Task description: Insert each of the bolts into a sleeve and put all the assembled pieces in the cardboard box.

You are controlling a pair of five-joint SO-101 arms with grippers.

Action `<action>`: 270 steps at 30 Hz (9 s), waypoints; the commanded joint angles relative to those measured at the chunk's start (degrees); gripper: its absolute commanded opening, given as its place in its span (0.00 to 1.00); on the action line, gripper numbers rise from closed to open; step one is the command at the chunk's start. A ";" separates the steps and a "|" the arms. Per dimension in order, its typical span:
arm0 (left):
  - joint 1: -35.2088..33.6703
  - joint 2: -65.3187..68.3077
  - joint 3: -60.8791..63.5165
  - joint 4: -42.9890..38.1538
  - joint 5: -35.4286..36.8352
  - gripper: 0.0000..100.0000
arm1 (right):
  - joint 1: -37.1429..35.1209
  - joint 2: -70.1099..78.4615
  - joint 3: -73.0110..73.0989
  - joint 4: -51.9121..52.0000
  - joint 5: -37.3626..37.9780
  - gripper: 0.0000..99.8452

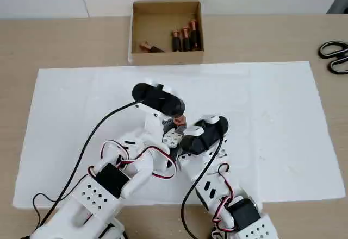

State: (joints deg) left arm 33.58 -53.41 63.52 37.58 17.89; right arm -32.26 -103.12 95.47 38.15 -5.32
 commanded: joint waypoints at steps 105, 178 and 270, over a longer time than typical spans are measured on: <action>-35.78 -1.23 -20.53 29.19 -13.54 0.21 | 13.41 160.57 -138.20 -34.77 10.55 0.13; -39.74 -50.20 31.78 10.11 -23.74 0.21 | 25.54 21.05 -25.41 1.89 10.55 0.12; -39.82 -50.20 32.75 14.15 -23.91 0.21 | 25.27 1.80 1.14 10.77 10.29 0.12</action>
State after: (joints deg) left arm -6.24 -102.99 96.48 51.91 -5.76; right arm -7.21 -100.13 96.18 48.62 4.70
